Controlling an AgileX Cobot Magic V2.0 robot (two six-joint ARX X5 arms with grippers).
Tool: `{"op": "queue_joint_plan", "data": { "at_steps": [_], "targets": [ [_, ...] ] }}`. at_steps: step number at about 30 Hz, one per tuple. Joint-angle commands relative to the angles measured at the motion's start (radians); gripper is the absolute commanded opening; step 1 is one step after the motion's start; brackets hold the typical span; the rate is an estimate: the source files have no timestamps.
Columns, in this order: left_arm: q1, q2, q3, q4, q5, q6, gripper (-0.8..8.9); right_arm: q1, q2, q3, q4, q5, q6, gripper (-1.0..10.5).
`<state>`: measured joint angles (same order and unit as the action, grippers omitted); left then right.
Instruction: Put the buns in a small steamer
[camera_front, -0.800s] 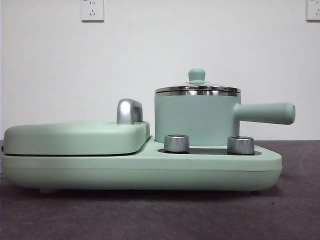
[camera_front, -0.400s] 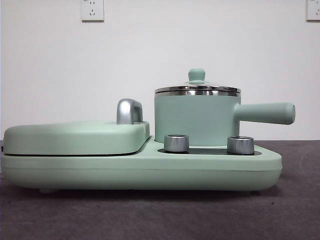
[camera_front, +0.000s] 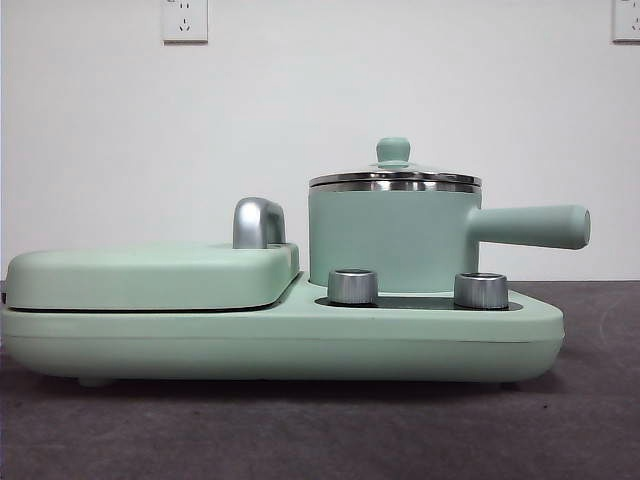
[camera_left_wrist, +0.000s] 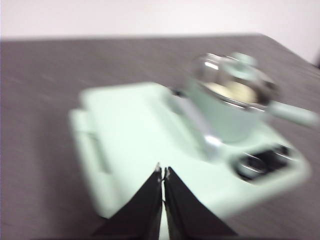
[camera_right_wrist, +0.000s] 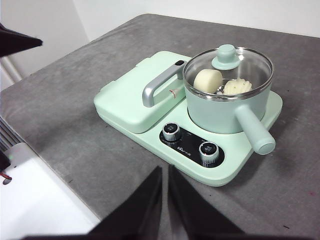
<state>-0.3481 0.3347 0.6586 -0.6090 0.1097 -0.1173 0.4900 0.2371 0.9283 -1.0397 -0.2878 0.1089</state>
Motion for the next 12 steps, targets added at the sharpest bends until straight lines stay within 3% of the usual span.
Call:
{"op": "queue_joint_plan", "data": {
  "at_steps": [1,5,12],
  "targets": [
    [0.103,-0.094,-0.127,0.128,-0.002,0.09,0.07,0.005,0.001,0.009,0.008,0.0,-0.006,0.2],
    [0.225,-0.214,-0.306,0.252,-0.002,0.087,0.07,0.005,0.001,0.009,0.008,0.0,-0.006,0.2],
    [0.321,-0.332,-0.5,0.267,-0.002,0.082,0.07,0.005,0.001,0.009,0.008,0.0,-0.006,0.2]
  ]
}}
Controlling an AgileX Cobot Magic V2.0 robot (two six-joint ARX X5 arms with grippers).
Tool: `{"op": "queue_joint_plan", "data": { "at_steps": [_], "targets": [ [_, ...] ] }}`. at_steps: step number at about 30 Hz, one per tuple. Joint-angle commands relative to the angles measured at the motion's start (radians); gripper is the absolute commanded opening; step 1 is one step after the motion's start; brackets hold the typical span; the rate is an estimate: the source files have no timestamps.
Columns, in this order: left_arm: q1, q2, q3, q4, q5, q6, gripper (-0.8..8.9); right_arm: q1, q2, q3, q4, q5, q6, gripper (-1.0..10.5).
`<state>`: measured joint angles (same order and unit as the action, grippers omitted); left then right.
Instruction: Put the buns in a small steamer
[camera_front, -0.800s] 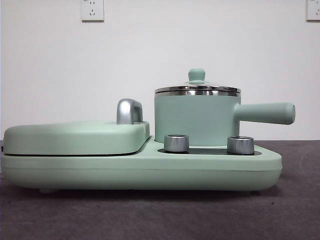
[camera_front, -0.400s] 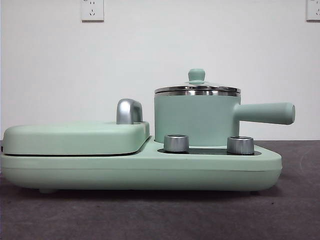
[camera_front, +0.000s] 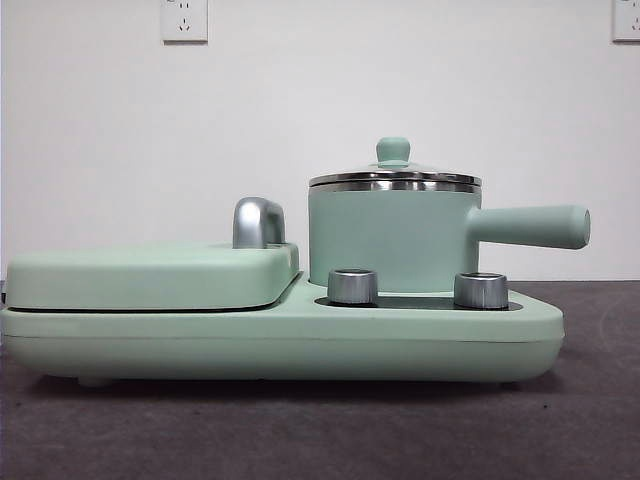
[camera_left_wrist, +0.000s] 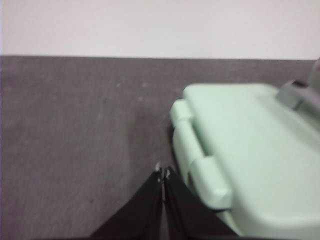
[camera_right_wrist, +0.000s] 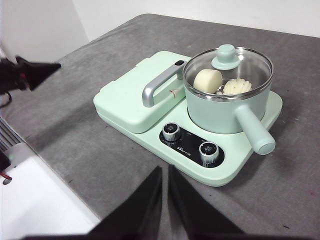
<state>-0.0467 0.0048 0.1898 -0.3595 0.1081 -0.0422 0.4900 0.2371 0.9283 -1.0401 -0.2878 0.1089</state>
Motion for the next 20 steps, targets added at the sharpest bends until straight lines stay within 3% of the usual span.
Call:
{"op": "queue_joint_plan", "data": {
  "at_steps": [1,20],
  "targets": [
    [0.031,-0.002,-0.048,0.016,0.0,0.007,0.07,0.005,0.001,0.009,0.008,0.0,-0.006,0.2],
    [0.087,-0.002,-0.177,0.174,-0.062,0.004,0.07,0.005,0.001,0.009,0.008,0.0,-0.006,0.2]
  ]
}}
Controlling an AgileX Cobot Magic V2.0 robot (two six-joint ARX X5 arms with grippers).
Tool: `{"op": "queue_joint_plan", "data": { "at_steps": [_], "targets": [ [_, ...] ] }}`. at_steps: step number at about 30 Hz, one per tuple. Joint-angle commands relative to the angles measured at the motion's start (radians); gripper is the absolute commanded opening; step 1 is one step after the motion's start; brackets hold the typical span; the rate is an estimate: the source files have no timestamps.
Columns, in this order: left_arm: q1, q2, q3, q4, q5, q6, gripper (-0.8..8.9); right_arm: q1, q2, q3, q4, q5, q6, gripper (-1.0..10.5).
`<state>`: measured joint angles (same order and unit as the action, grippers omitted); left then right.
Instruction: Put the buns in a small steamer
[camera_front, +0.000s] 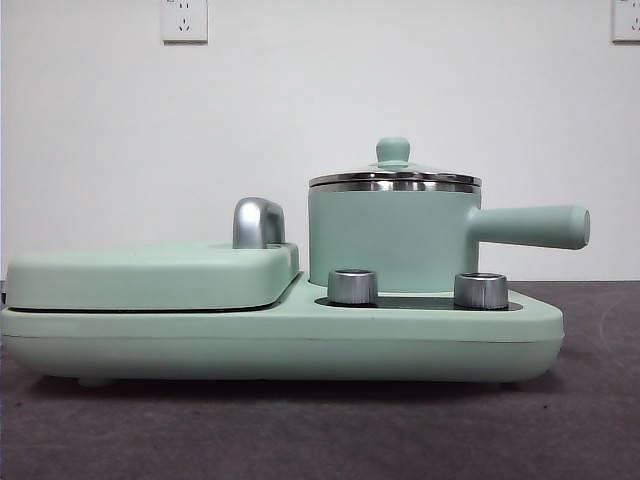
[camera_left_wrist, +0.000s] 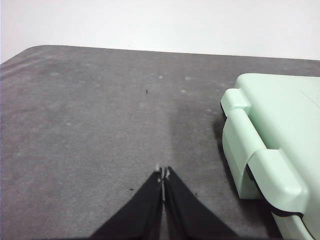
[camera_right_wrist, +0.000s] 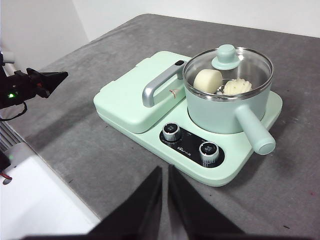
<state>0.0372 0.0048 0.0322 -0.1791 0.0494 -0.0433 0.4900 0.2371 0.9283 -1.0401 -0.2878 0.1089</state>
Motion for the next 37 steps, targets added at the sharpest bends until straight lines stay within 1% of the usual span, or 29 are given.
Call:
{"op": "queue_joint_plan", "data": {
  "at_steps": [1,19,20,22,25,27,28,30,31,34,37],
  "targets": [
    [0.003,-0.002,-0.019,-0.006,-0.003,0.005,0.07,0.005,0.001,0.009,0.008,0.0,-0.006,0.2],
    [0.003,-0.002,-0.019,-0.006,-0.003,0.005,0.07,0.002,0.001,0.006,0.011,0.005,-0.011,0.2],
    [0.003,-0.002,-0.019,-0.006,-0.003,0.005,0.07,-0.014,0.001,0.004,0.013,0.05,-0.033,0.1],
    [0.003,-0.002,-0.019,-0.006,-0.003,0.005,0.07,-0.073,0.001,0.0,0.018,0.179,-0.077,0.1],
    [0.003,-0.002,-0.019,-0.006,-0.003,0.005,0.07,-0.16,-0.006,-0.043,0.063,0.261,-0.077,0.1],
    [0.003,-0.002,-0.019,-0.006,-0.003,0.005,0.07,-0.198,-0.014,-0.104,0.138,0.346,-0.077,0.1],
    [0.003,-0.002,-0.019,-0.006,-0.003,0.005,0.07,-0.22,-0.024,-0.16,0.217,0.412,-0.077,0.1],
    [0.003,-0.002,-0.019,-0.007,-0.003,0.006,0.07,-0.256,-0.038,-0.28,0.396,0.483,-0.076,0.1],
    [0.003,-0.002,-0.019,-0.007,-0.003,0.005,0.07,-0.275,-0.048,-0.349,0.499,0.499,-0.076,0.1],
    [0.003,-0.002,-0.019,-0.006,-0.003,0.005,0.07,-0.327,-0.085,-0.539,0.767,0.502,-0.077,0.1],
    [0.003,-0.002,-0.019,-0.007,-0.003,0.006,0.07,-0.382,-0.127,-0.697,0.959,0.497,-0.076,0.1]
  ]
}}
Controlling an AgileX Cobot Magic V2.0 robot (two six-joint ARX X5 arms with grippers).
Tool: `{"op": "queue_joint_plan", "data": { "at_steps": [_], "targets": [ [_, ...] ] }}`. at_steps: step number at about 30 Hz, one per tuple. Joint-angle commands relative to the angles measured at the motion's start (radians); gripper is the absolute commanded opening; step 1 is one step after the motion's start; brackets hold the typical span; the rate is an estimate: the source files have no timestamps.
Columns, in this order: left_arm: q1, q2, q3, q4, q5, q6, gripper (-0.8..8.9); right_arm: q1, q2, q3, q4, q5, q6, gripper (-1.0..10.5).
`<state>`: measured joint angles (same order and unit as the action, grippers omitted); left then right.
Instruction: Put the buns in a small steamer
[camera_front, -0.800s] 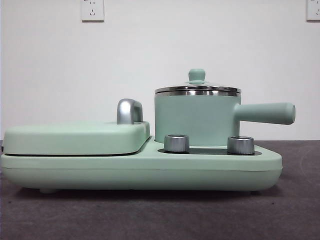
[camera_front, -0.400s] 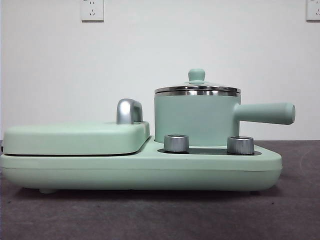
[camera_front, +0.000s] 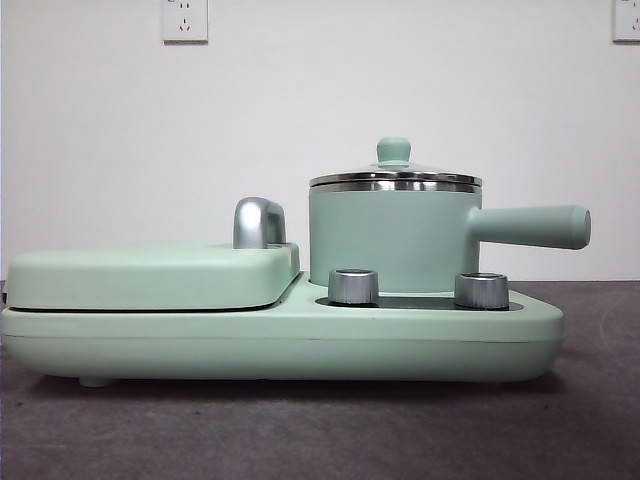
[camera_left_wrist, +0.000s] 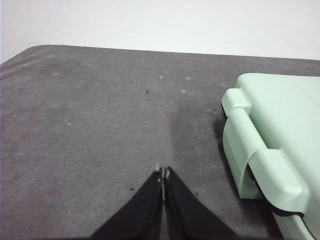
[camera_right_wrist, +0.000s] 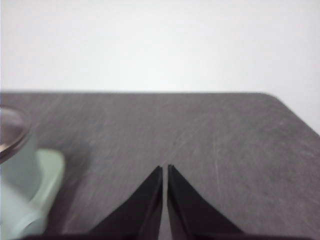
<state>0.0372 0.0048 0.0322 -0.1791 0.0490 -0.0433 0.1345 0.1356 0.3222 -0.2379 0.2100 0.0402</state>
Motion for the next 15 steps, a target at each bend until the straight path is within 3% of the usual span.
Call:
{"op": "queue_joint_plan", "data": {
  "at_steps": [1,5,9,15],
  "targets": [
    [0.003,-0.002,-0.019,-0.007,-0.003,0.005,0.07,-0.04,-0.04,-0.127,0.185,-0.004,-0.007,0.1],
    [0.003,-0.002,-0.019,-0.007,-0.003,0.005,0.07,-0.053,-0.093,-0.237,0.193,-0.005,-0.003,0.1],
    [0.003,-0.001,-0.019,-0.006,-0.003,0.005,0.07,-0.053,-0.132,-0.31,0.156,-0.118,0.002,0.1],
    [0.003,-0.002,-0.018,-0.008,-0.003,0.005,0.07,-0.069,-0.132,-0.311,0.06,-0.22,-0.004,0.1]
  ]
}}
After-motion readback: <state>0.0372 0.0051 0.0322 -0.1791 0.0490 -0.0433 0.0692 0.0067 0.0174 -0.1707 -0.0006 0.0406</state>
